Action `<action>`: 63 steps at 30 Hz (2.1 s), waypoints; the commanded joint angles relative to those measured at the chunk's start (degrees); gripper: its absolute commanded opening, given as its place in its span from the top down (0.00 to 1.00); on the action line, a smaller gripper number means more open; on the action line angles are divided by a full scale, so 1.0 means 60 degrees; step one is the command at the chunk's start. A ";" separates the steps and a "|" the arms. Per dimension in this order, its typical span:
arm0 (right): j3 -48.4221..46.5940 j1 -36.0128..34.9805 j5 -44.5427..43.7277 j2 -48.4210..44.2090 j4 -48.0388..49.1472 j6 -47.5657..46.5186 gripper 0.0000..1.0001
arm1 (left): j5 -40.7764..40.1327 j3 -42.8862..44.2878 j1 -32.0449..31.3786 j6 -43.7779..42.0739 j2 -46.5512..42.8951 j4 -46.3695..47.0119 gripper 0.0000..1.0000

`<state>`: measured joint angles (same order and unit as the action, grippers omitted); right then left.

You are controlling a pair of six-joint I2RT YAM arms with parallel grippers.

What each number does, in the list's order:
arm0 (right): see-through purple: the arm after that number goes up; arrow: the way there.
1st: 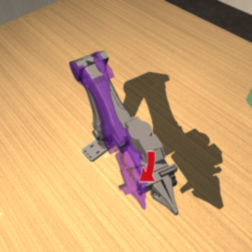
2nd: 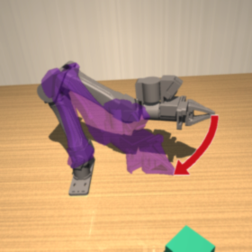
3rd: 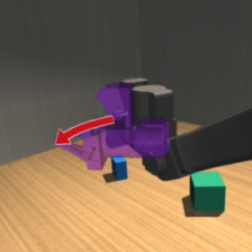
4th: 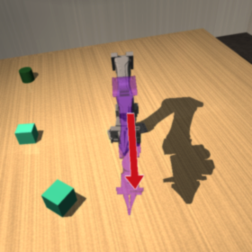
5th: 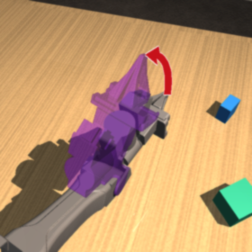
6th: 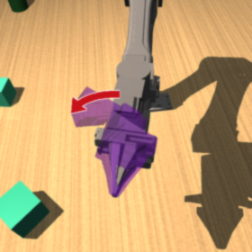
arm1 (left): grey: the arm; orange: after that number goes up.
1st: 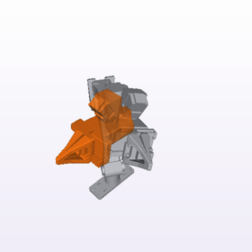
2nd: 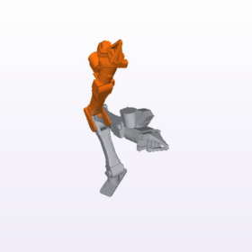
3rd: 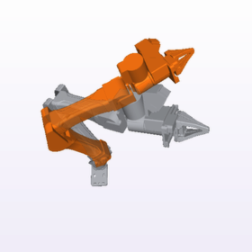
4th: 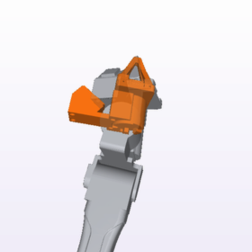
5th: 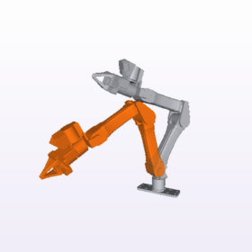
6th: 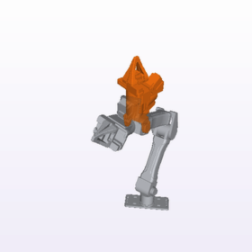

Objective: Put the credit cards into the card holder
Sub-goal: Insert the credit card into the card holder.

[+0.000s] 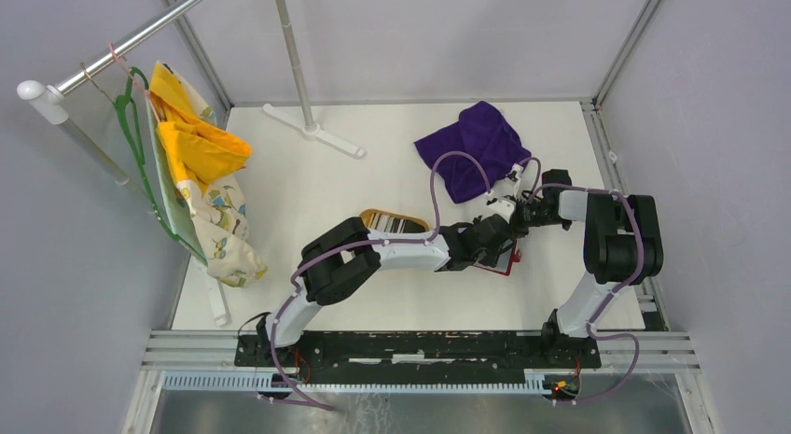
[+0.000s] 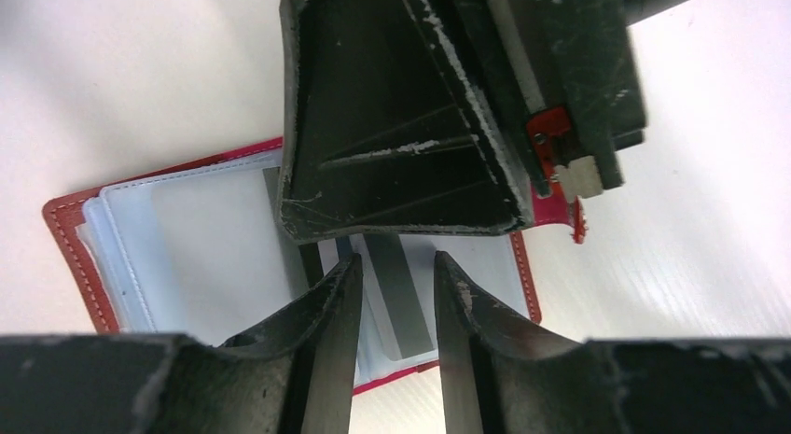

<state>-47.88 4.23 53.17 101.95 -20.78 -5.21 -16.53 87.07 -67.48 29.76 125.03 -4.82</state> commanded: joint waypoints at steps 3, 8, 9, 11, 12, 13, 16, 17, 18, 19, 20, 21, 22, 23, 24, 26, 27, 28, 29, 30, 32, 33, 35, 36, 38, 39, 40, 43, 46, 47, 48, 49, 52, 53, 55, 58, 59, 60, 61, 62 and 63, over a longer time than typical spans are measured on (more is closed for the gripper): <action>-0.0180 -0.0031 -0.0071 -0.0157 -0.0236 -0.0429 0.66 | -0.0802 0.0270 0.0020 -0.0563 0.0098 -0.0502 0.58; -0.0405 -0.0031 -0.0301 -0.0519 -0.0589 -0.0887 0.62 | -0.0924 0.0164 0.0021 -0.0607 -0.0144 -0.0472 0.57; -0.0439 -0.0032 -0.0352 -0.0614 -0.0645 -0.0963 0.61 | -0.0890 0.0122 0.0013 -0.0622 -0.0229 -0.0447 0.56; -0.0517 -0.0031 -0.0450 -0.0847 -0.0768 -0.1145 0.61 | -0.0746 -0.0005 0.0022 -0.0650 -0.0464 -0.0299 0.56; -0.0538 -0.0017 -0.0498 -0.0981 -0.0787 -0.1237 0.60 | -0.0637 -0.0141 0.0019 -0.0673 -0.0620 -0.0177 0.56; -0.0546 -0.0016 -0.0549 -0.1104 -0.0799 -0.1275 0.60 | -0.0497 -0.0324 0.0015 -0.0692 -0.0827 0.0014 0.56; -0.0531 -0.0016 -0.0552 -0.1491 -0.0846 -0.1499 0.60 | 0.0069 -0.1106 0.0010 -0.0780 -0.1586 0.0861 0.55; -0.0542 -0.0016 -0.0548 -0.1598 -0.0860 -0.1567 0.60 | 0.0250 -0.1415 0.0012 -0.0814 -0.1863 0.1179 0.55; -0.0557 -0.0016 -0.0541 -0.1704 -0.0898 -0.1665 0.60 | 0.0427 -0.1694 -0.0001 -0.0871 -0.2148 0.1423 0.55; -0.0560 -0.0009 -0.0554 -0.1839 -0.0904 -0.1735 0.60 | 0.0524 -0.1959 0.0005 -0.0906 -0.2404 0.1619 0.55; -0.0548 -0.0016 -0.0555 -0.1981 -0.0899 -0.1798 0.61 | 0.0616 -0.2223 0.0002 -0.0965 -0.2679 0.1806 0.55; -0.0532 -0.0007 -0.0545 -0.2097 -0.0869 -0.1843 0.61 | 0.0665 -0.2436 0.0011 -0.1038 -0.2908 0.1934 0.55; -0.0492 -0.0002 -0.0528 -0.2241 -0.0832 -0.1892 0.61 | 0.0676 -0.2634 0.0003 -0.1093 -0.3134 0.2005 0.55; -0.0453 0.0006 -0.0487 -0.2403 -0.0760 -0.1960 0.61 | 0.0696 -0.2769 -0.0002 -0.1190 -0.3325 0.2017 0.56; -0.0384 -0.0002 -0.0430 -0.2564 -0.0666 -0.2028 0.61 | 0.0673 -0.2890 0.0003 -0.1277 -0.3498 0.2008 0.56; -0.0172 -0.0002 -0.0341 -0.3031 -0.0326 -0.2142 0.62 | 0.0437 -0.3158 0.0031 -0.1359 -0.3866 0.1956 0.56; -0.0036 -0.0002 -0.0275 -0.3379 -0.0051 -0.2258 0.63 | 0.0296 -0.3362 0.0077 -0.1402 -0.3979 0.1947 0.57; 0.0179 -0.0002 -0.0224 -0.3729 0.0319 -0.2390 0.64 | 0.0219 -0.3475 0.0172 -0.1437 -0.4046 0.1890 0.57; 0.0470 -0.0013 -0.0140 -0.4298 0.0850 -0.2562 0.64 | 0.0284 -0.3530 0.0310 -0.1462 -0.4053 0.1774 0.58; 0.0813 -0.0016 -0.0021 -0.4747 0.1252 -0.2954 0.65 | 0.0401 -0.3558 0.0494 -0.1395 -0.4032 0.1620 0.59; 0.1897 -0.0031 0.0448 -0.5919 0.2683 -0.3946 0.66 | 0.1006 -0.3653 0.0961 -0.1229 -0.3969 0.1537 0.61; 0.2603 -0.0044 0.0752 -0.6414 0.3458 -0.4632 0.67 | 0.1305 -0.3673 0.1240 -0.1111 -0.3892 0.1549 0.62; 0.3791 -0.0072 0.1036 -0.7333 0.4679 -0.5371 0.72 | 0.2069 -0.3514 0.1793 -0.0935 -0.3641 0.1459 0.66; 0.4267 -0.0075 0.1123 -0.7648 0.5078 -0.5547 0.74 | 0.2395 -0.3315 0.2143 -0.0871 -0.3425 0.1292 0.70; 0.4604 -0.0086 0.1345 -0.7878 0.5039 -0.6340 0.80 | 0.2708 -0.2793 0.2519 -0.0852 -0.2924 0.0889 0.75; 0.4522 -0.0110 0.1324 -0.7796 0.4683 -0.6737 0.83 | 0.2711 -0.2527 0.2642 -0.0896 -0.2656 0.0534 0.77; 0.4385 -0.0169 0.1198 -0.7667 0.4179 -0.7234 0.85 | 0.2712 -0.2252 0.2712 -0.1006 -0.2407 0.0279 0.78; 0.3990 -0.0346 0.0606 -0.7159 0.3219 -0.7964 0.88 | 0.2051 -0.1346 0.2773 -0.1417 -0.1664 -0.0684 0.79; 0.3878 -0.0564 0.0139 -0.6783 0.3023 -0.8026 0.90 | 0.1614 -0.0775 0.2793 -0.1694 -0.1113 -0.1241 0.79; 0.3877 -0.0648 0.0020 -0.6698 0.3008 -0.8030 0.90 | 0.1621 -0.0656 0.2806 -0.1737 -0.0963 -0.1353 0.79; 0.3855 -0.0654 -0.0111 -0.6635 0.2983 -0.8037 0.90 | 0.1678 -0.0541 0.2807 -0.1779 -0.0820 -0.1426 0.79; 0.3828 -0.0944 -0.0212 -0.6575 0.2975 -0.8025 0.90 | 0.1771 -0.0425 0.2809 -0.1814 -0.0707 -0.1511 0.79; 0.3757 -0.1146 -0.0592 -0.6412 0.2911 -0.7994 0.90 | 0.2187 -0.0285 0.2806 -0.1852 -0.0448 -0.1620 0.78; 0.3761 -0.1178 -0.0753 -0.6363 0.2904 -0.7993 0.90 | 0.2350 -0.0329 0.2809 -0.1863 -0.0435 -0.1609 0.78; 0.3719 -0.1242 -0.1003 -0.6198 0.2801 -0.8056 0.90 | 0.2658 -0.0472 0.2792 -0.1857 -0.0467 -0.1537 0.78; 0.3526 -0.1339 -0.1256 -0.5928 0.2474 -0.8295 0.89 | 0.3350 -0.0946 0.2753 -0.1694 -0.0673 -0.1218 0.78; 0.3453 -0.1384 -0.1369 -0.5818 0.2303 -0.8472 0.89 | 0.3571 -0.1144 0.2720 -0.1611 -0.0760 -0.1077 0.78; 0.3388 -0.1433 -0.1460 -0.5727 0.2115 -0.8631 0.89 | 0.3663 -0.1339 0.2670 -0.1507 -0.0861 -0.0992 0.78; 0.3325 -0.1444 -0.1566 -0.5650 0.1965 -0.8795 0.89 | 0.3713 -0.1554 0.2600 -0.1394 -0.0981 -0.0875 0.78; 0.3261 -0.1473 -0.1650 -0.5553 0.1781 -0.8965 0.89 | 0.3758 -0.1775 0.2505 -0.1284 -0.1112 -0.0696 0.78; 0.3200 -0.1497 -0.1709 -0.5464 0.1569 -0.9128 0.89 | 0.3765 -0.1979 0.2409 -0.1186 -0.1308 -0.0593 0.78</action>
<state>-25.41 -4.03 46.13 67.68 -6.92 -55.24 1.43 80.53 -50.74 21.78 120.18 -8.49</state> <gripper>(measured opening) 0.112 0.215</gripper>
